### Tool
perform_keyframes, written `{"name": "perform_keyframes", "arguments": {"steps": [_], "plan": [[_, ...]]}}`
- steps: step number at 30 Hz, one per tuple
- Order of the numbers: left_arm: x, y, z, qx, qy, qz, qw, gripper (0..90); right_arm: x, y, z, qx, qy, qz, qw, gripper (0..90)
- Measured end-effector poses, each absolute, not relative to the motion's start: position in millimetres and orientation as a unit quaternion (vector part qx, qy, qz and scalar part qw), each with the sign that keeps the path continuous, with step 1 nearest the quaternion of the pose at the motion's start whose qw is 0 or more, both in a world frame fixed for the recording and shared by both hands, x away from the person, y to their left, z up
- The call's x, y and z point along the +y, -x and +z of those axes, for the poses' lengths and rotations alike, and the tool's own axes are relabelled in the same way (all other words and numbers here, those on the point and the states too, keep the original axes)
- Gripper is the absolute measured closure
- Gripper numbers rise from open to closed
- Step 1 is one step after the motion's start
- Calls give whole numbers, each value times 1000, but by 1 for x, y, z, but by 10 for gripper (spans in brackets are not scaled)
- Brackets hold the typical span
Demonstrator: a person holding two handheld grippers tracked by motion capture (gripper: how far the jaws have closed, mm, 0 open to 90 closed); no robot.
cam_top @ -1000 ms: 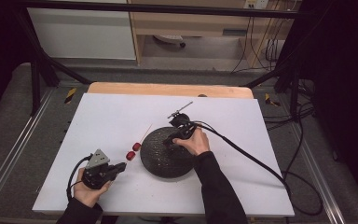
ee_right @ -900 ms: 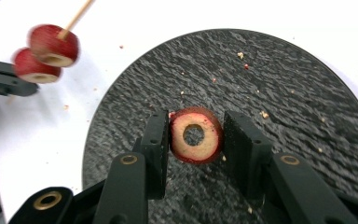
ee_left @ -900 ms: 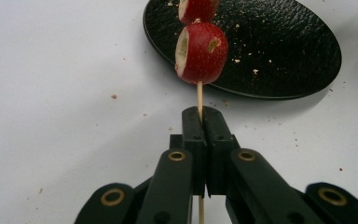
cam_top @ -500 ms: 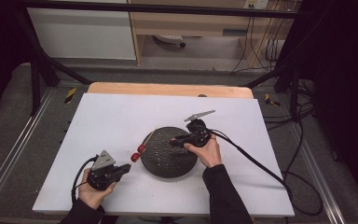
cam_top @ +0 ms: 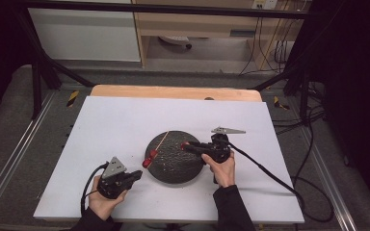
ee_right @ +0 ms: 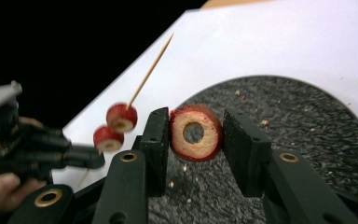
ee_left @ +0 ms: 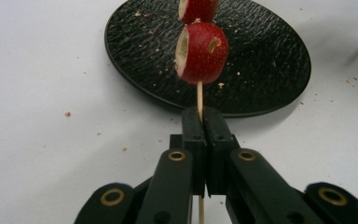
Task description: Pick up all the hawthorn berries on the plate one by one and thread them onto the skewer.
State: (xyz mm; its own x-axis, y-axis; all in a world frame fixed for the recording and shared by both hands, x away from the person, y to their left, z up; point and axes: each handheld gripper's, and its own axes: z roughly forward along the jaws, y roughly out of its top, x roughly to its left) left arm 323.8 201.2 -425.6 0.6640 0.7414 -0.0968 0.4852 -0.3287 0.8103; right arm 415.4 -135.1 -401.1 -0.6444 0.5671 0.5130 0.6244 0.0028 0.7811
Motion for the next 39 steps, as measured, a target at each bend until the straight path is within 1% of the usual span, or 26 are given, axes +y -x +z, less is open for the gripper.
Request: {"name": "perform_keyframes", "arguments": {"steps": [15, 23, 39], "plan": [[184, -320, -422, 389, -793, 149, 445, 885, -139, -409, -408, -620, 447, -644, 25, 626], [174, -320, -419, 399, -780, 149, 458, 885, -136, -411, -408, -566, 458, -685, 10, 626], [161, -317, -416, 403, -769, 151, 472, 885, -136, -420, -407, -483, 475, -735, 7, 627]]}}
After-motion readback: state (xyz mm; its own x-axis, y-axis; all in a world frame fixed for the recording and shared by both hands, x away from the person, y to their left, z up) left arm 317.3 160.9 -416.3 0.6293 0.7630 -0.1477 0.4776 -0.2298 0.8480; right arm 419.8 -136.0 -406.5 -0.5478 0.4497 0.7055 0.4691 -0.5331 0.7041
